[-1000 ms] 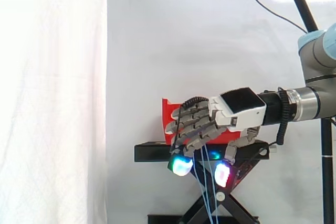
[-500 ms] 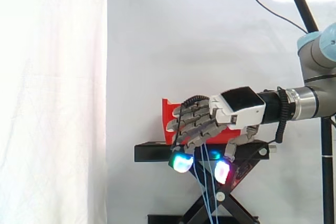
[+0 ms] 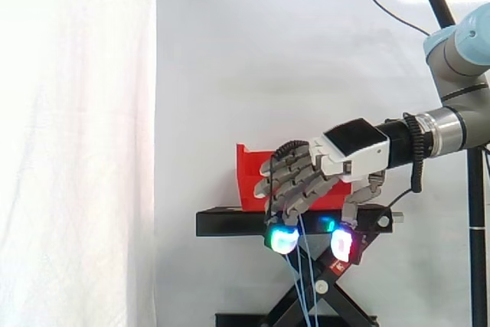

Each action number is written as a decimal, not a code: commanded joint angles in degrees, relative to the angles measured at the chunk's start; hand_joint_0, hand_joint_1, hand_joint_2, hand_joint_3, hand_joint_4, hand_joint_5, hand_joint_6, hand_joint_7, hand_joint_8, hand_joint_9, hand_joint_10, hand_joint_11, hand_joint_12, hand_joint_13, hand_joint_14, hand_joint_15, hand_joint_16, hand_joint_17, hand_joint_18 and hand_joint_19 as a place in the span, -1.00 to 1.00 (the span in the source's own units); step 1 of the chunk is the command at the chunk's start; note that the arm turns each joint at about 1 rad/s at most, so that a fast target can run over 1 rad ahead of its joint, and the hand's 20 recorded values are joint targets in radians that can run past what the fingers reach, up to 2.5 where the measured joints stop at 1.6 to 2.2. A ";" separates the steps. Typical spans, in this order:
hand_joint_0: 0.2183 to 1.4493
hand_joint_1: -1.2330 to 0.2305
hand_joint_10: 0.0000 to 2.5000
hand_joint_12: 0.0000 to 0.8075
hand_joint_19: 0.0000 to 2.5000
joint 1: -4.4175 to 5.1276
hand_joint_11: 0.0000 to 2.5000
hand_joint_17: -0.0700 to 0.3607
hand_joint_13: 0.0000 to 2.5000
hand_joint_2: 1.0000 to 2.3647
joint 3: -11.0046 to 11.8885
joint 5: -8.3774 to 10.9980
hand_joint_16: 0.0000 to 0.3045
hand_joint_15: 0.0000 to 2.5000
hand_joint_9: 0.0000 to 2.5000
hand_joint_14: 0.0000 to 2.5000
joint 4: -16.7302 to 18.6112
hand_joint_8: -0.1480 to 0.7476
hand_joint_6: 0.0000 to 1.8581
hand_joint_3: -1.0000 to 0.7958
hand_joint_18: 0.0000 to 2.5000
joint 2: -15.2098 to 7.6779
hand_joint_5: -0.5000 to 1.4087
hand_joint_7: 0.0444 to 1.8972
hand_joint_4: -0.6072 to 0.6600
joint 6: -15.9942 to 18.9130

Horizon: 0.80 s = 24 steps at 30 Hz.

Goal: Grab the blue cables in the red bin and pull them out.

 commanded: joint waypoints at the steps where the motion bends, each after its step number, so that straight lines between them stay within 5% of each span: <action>1: -0.07 -0.61 -0.99 -0.19 -0.85 0.04 -0.75 -0.21 -0.67 -1.00 0.15 0.64 -0.71 -0.86 -0.52 -0.99 -0.15 -0.12 -0.99 -1.00 -0.82 -0.03 0.22 -0.39 0.22 0.47; 8: -0.07 -0.60 -0.99 -0.18 -0.85 0.57 -0.75 -0.21 -0.67 -1.00 0.15 0.73 -0.71 -0.86 -0.52 -0.99 5.65 -0.12 -0.99 -1.00 -0.82 -0.03 0.22 -0.39 0.20 0.39; 24: -0.07 -0.60 -0.99 -0.19 -0.85 0.13 -0.75 -0.21 -0.68 -1.00 0.15 -0.24 -0.71 -0.86 -0.52 -0.99 8.02 -0.12 -0.99 -1.00 -0.82 -0.03 0.22 -0.40 0.21 -1.02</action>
